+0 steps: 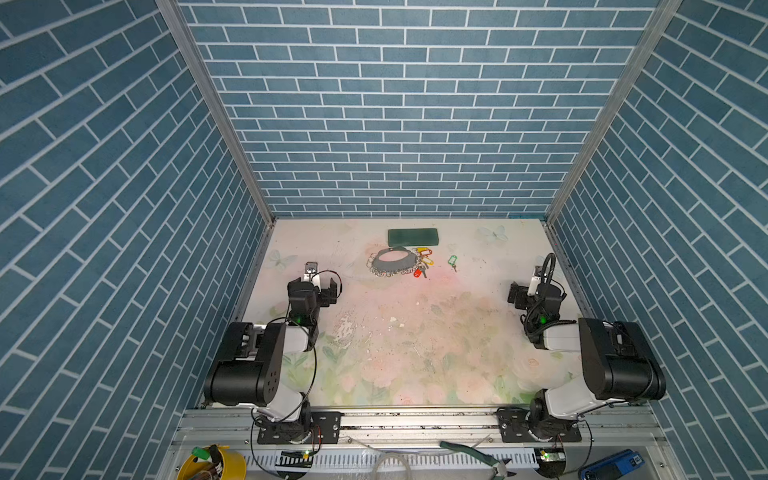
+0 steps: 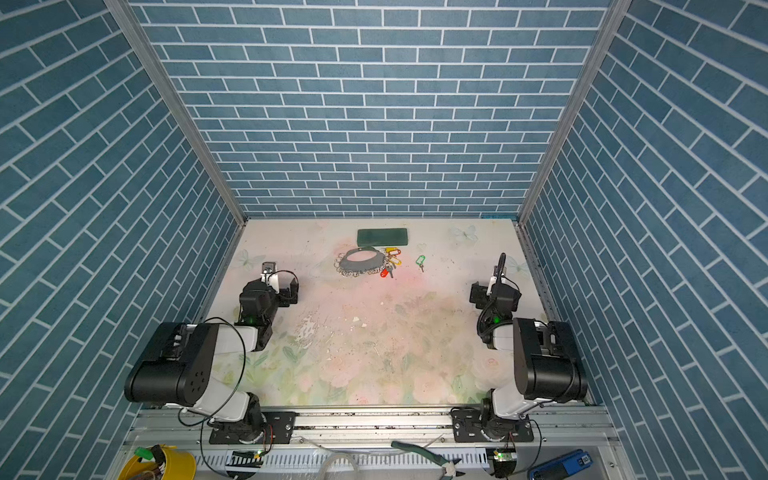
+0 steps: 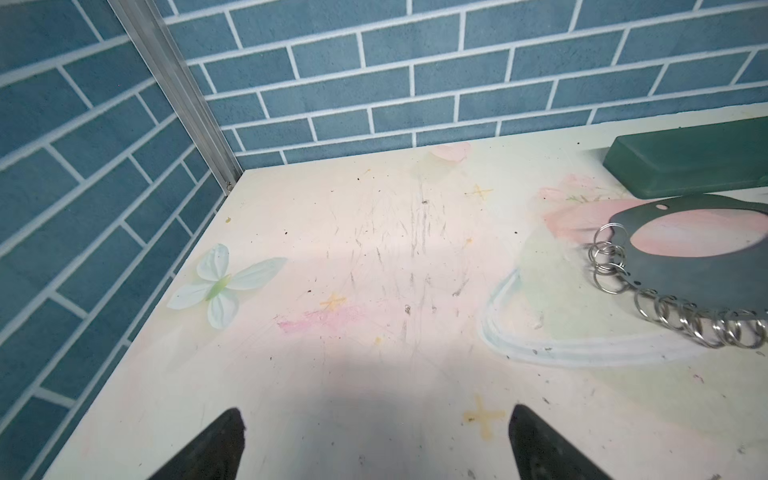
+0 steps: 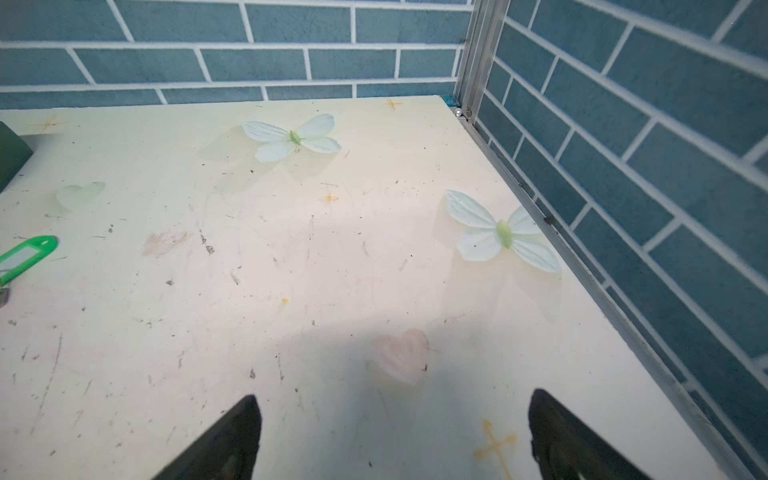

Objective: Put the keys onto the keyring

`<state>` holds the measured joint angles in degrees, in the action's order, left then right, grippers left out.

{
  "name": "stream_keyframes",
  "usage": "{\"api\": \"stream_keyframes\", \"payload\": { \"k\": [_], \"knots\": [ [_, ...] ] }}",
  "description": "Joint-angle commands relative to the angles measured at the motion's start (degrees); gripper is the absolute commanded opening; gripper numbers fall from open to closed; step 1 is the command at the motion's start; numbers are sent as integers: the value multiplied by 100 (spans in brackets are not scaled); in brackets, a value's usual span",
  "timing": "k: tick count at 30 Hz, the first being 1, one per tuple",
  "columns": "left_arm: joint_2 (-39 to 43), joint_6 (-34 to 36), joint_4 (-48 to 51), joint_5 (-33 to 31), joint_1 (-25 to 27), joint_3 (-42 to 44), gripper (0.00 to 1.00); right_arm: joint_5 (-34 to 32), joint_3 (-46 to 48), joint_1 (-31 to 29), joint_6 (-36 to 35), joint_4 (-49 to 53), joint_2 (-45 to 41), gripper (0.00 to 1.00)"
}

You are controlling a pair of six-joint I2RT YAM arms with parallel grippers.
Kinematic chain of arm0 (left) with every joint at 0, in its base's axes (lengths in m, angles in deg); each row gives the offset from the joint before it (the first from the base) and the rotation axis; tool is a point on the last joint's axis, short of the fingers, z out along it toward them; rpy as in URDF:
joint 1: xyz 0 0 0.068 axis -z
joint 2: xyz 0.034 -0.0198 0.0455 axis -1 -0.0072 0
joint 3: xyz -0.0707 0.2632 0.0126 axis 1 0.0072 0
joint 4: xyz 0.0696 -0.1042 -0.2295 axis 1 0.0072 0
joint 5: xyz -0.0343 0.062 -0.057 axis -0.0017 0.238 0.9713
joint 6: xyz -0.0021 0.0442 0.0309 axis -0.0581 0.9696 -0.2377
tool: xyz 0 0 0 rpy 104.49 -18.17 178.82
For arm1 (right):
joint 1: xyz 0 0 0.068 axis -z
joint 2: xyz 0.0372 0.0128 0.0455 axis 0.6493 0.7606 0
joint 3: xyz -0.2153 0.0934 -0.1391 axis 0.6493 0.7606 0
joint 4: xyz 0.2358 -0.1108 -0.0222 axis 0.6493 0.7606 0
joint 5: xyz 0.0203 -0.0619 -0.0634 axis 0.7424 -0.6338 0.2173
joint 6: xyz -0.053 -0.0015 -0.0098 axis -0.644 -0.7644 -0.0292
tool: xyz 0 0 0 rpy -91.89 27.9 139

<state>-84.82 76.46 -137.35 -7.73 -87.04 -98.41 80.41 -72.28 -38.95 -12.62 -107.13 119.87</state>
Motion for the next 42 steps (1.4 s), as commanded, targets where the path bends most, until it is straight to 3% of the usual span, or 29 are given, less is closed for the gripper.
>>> {"api": "stream_keyframes", "payload": {
  "k": [1,42],
  "knots": [
    [-34,9,30,53,-35,-18,100,29,-65,-13,95,-142,-2,99],
    [-30,38,26,174,-44,-12,100,67,-72,-13,108,-134,-4,99]
  ]
}}
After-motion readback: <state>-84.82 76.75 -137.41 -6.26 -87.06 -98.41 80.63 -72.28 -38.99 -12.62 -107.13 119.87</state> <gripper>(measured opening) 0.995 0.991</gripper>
